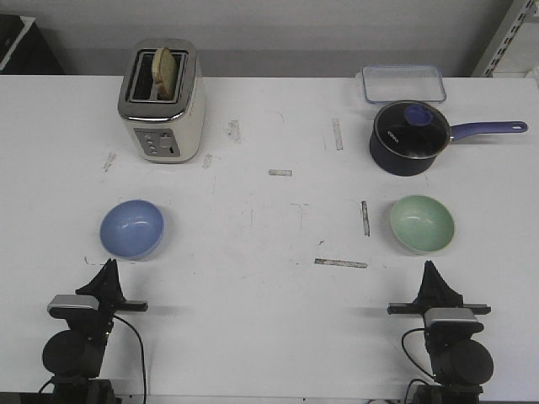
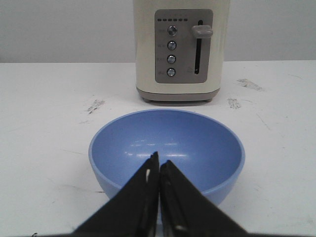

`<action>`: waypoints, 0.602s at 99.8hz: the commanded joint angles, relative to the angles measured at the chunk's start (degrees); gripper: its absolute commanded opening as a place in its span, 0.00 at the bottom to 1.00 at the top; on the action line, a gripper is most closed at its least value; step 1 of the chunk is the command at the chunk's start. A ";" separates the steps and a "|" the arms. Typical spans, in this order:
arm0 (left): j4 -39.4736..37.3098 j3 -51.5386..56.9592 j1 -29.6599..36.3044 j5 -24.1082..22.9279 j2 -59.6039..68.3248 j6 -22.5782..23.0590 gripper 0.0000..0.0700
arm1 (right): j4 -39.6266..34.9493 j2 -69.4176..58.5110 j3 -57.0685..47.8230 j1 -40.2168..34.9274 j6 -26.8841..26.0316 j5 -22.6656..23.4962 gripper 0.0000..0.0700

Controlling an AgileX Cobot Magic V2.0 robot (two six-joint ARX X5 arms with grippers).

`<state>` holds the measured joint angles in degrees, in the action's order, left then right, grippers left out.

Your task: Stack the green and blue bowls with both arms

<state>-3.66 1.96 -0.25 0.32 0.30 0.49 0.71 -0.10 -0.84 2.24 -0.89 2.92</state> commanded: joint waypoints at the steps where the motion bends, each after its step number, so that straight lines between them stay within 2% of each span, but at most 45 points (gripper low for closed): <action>1: -0.90 -1.22 -0.04 0.11 -0.09 -0.04 0.00 | 0.76 0.04 0.11 -0.07 -0.59 0.11 0.00; 11: -0.92 -1.22 -0.04 0.11 -0.11 -0.04 0.00 | 1.57 0.02 0.11 -0.07 -1.27 0.04 0.00; 22: -0.92 -1.22 -0.04 0.11 -0.11 -0.04 0.00 | 6.05 0.02 -0.94 -0.07 -2.97 0.07 0.00; 37: -0.92 -1.22 -0.04 0.11 -0.09 -0.04 0.00 | 6.32 -0.50 -9.09 0.00 -3.63 -1.29 0.00; 47: -0.92 -1.22 -0.04 0.11 -0.09 -0.04 0.00 | 2.99 -3.69 -18.21 -0.02 -3.52 -3.17 0.00; 60: -0.92 -1.22 -0.04 0.11 -0.09 -0.02 0.00 | -5.77 -13.35 -32.04 0.00 -2.38 -3.39 0.02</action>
<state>-3.68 1.96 -0.25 0.32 0.30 0.51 -0.82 -8.43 -26.59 2.26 -3.44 -0.25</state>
